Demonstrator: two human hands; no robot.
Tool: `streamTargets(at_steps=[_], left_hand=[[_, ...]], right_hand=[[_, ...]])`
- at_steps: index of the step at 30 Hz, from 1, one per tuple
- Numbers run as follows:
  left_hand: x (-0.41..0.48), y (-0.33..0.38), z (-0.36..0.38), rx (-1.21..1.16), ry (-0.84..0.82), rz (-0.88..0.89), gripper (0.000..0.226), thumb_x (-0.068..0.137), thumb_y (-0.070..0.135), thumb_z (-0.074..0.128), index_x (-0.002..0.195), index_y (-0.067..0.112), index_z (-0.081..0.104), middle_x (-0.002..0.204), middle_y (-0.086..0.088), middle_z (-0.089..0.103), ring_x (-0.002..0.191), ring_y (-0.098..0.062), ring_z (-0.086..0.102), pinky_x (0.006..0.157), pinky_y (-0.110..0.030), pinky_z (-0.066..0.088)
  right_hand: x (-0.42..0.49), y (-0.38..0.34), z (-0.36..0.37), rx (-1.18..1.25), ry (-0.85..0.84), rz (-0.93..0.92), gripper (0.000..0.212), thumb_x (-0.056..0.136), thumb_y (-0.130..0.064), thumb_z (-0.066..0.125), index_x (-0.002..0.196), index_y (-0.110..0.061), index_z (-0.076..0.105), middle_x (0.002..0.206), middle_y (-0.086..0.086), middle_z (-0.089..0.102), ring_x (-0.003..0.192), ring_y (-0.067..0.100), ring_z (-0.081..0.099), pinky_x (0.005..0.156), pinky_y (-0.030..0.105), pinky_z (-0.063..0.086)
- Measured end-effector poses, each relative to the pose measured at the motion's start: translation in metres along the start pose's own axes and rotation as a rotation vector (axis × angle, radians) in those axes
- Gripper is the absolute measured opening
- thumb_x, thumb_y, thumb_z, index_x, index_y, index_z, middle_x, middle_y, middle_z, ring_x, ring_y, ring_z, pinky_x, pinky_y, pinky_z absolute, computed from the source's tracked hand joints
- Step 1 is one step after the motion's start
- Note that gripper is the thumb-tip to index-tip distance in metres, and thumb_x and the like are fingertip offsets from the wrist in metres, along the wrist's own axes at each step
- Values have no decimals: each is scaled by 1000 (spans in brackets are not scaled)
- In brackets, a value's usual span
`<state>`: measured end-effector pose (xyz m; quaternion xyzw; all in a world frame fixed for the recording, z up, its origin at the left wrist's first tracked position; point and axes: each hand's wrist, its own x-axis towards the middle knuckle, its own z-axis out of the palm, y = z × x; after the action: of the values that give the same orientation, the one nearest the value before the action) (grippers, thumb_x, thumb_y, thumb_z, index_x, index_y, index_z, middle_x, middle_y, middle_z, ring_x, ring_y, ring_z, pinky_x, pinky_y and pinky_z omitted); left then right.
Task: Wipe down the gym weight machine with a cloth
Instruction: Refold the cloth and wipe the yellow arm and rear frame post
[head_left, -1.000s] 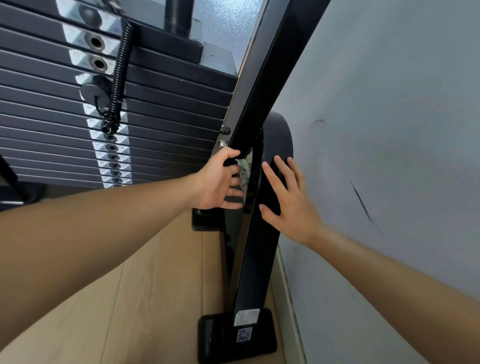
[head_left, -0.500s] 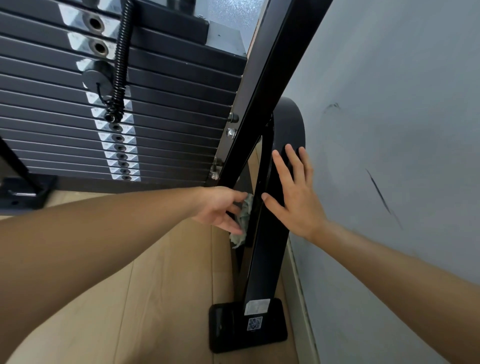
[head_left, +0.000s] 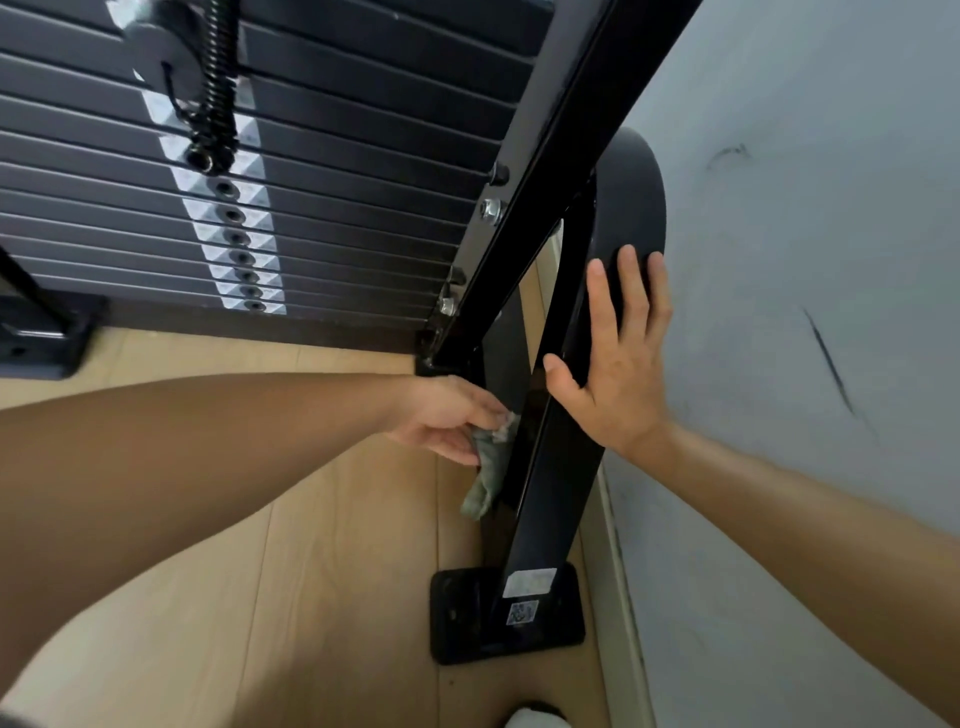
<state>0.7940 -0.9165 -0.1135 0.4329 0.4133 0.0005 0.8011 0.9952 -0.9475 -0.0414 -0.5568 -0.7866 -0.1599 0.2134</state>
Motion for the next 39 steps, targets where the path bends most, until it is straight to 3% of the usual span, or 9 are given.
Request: streamTargets(at_steps=[4, 8, 10, 13, 15, 17, 23, 32, 39], left_hand=[[24, 0, -19, 60, 320, 348, 24, 99, 21, 65, 123, 21, 69, 114, -3, 70, 104, -20, 70, 84, -31, 61], [49, -1, -26, 653, 558, 719, 31, 98, 23, 64, 129, 22, 66, 123, -1, 61, 115, -19, 60, 98, -32, 51], [56, -4, -26, 966, 515, 762, 39, 101, 26, 59, 140, 22, 58, 140, -4, 52, 127, -21, 53, 103, -32, 47], [62, -15, -28, 1475, 334, 549, 54, 104, 39, 46, 155, 25, 35, 164, -7, 24, 150, -26, 26, 116, -42, 36], [57, -22, -32, 1715, 268, 454, 61, 105, 46, 38, 160, 30, 17, 169, -6, 4, 155, -26, 6, 121, -45, 29], [50, -28, -35, 1838, 204, 510, 61, 105, 48, 34, 161, 31, 13, 170, -5, 0, 156, -26, -1, 123, -47, 24], [37, -41, -29, 2002, -81, 689, 66, 100, 55, 37, 159, 33, 17, 169, -7, 9, 156, -29, 6, 123, -51, 23], [41, -11, -37, 1811, 266, 438, 68, 99, 66, 21, 160, 38, 11, 170, -4, -4, 157, -23, -3, 125, -46, 16], [40, -20, -32, 1856, 156, 426, 65, 103, 61, 22, 161, 35, 7, 170, -6, -7, 156, -25, -8, 125, -46, 18]], right_hand=[[0, 1, 3, 25, 26, -3, 85, 88, -46, 62, 152, -3, 26, 159, 29, 19, 148, 51, 10, 123, 56, 15], [0, 0, 5, 20, 44, -2, 83, 88, -47, 58, 151, -3, 27, 158, 30, 21, 148, 52, 12, 123, 55, 16], [0, -1, 5, 19, 48, -6, 83, 88, -47, 59, 151, -4, 27, 158, 30, 22, 148, 52, 12, 123, 54, 15], [0, 0, 5, 16, 41, -14, 83, 87, -45, 61, 151, -3, 27, 157, 30, 21, 148, 52, 12, 123, 54, 15], [0, 1, 6, 10, 51, -25, 83, 87, -45, 60, 150, -2, 28, 157, 31, 22, 147, 53, 13, 123, 55, 15], [0, 1, 7, 4, 62, -32, 83, 87, -43, 63, 150, -1, 29, 156, 32, 23, 146, 55, 14, 122, 55, 16], [1, 1, 7, -12, 70, -48, 82, 87, -41, 63, 148, 3, 30, 153, 37, 25, 142, 59, 17, 122, 57, 15], [3, 1, 5, -10, 61, -54, 80, 90, -45, 55, 147, 5, 31, 152, 38, 25, 142, 61, 17, 123, 56, 13], [2, 1, 6, -6, 64, -55, 80, 90, -45, 56, 148, 3, 30, 153, 37, 25, 143, 59, 17, 121, 58, 16]])
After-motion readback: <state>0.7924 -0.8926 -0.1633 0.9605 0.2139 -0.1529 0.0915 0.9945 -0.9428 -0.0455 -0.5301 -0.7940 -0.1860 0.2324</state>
